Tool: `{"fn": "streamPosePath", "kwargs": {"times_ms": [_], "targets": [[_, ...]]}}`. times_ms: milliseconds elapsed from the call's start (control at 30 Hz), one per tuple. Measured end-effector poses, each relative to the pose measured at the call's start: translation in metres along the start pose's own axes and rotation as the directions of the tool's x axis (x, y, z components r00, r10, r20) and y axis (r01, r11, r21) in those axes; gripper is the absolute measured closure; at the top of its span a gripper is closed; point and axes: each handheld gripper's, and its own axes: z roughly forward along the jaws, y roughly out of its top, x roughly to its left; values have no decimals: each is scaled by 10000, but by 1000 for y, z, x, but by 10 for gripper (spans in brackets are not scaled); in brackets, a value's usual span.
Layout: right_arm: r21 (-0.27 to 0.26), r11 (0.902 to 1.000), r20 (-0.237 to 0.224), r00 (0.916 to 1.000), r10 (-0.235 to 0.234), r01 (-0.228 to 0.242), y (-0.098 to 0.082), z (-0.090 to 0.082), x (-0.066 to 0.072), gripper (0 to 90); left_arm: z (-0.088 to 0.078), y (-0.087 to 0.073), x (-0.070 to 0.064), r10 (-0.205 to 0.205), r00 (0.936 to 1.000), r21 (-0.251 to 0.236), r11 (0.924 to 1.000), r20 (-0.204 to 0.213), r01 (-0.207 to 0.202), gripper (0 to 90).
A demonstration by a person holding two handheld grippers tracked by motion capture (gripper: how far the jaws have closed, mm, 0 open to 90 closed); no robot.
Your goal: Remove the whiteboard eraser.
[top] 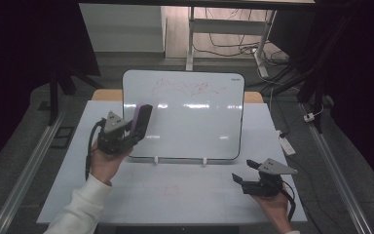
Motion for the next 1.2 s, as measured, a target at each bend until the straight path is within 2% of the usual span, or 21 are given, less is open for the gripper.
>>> {"fn": "streamPosePath", "kwargs": {"times_ms": [67,100,200,233,300,400,567,633,733,767,833,867,967,1167,1200], "targets": [[-154,9997,-174,9997,195,-197,5,2,3,210,2,-8,-13,214,9994,12,9998,255,-214,637],[-213,9993,-289,9992,287,-294,8,3,6,210,2,-8,-13,214,9994,12,9998,255,-214,637],[-370,9983,-633,9971,434,-458,16,9,13,210,6,-13,-30,570,9972,73,9983,480,-574,637],[-390,9984,-716,9967,390,-419,19,11,16,210,6,-13,-30,570,9972,73,9983,480,-574,637],[-443,9984,-875,9957,299,-339,25,16,23,210,12,-17,-41,726,9950,168,9971,693,-739,637],[-564,9981,-1131,9934,201,-266,34,23,33,210,16,-20,-47,819,9933,241,9962,811,-841,636],[-769,9943,-1658,9843,604,-739,48,37,42,208,29,-32,-64,1041,9881,573,9922,1134,-1111,636],[-765,9922,-1865,9789,831,-988,51,42,45,208,30,-35,-67,1078,9869,599,9915,1199,-1156,636],[-838,9867,-2183,9687,1182,-1393,56,49,48,208,35,-40,-77,1287,9816,709,9877,1409,-1397,636],[-838,9867,-2183,9687,1182,-1393,56,49,48,208,36,-42,-80,1326,9797,720,9869,1504,-1446,636],[-871,9821,-2449,9592,1414,-1670,62,56,52,208,40,-45,-89,1448,9746,758,9843,1707,-1595,636],[-835,9809,-2593,9543,1487,-1755,64,58,54,208,40,-45,-89,1448,9746,758,9843,1707,-1595,636],[-830,9810,-2818,9484,1455,-1752,70,65,62,206,44,-49,-100,1628,9682,791,9804,1901,-1804,636],[-691,9686,-3004,9308,2082,-2389,75,77,67,189,46,-51,-108,1742,9637,671,9793,2021,-1911,635],[-652,9660,-3107,9250,2185,-2501,75,79,67,189,46,-51,-108,1742,9637,671,9793,2021,-1911,635]]}}
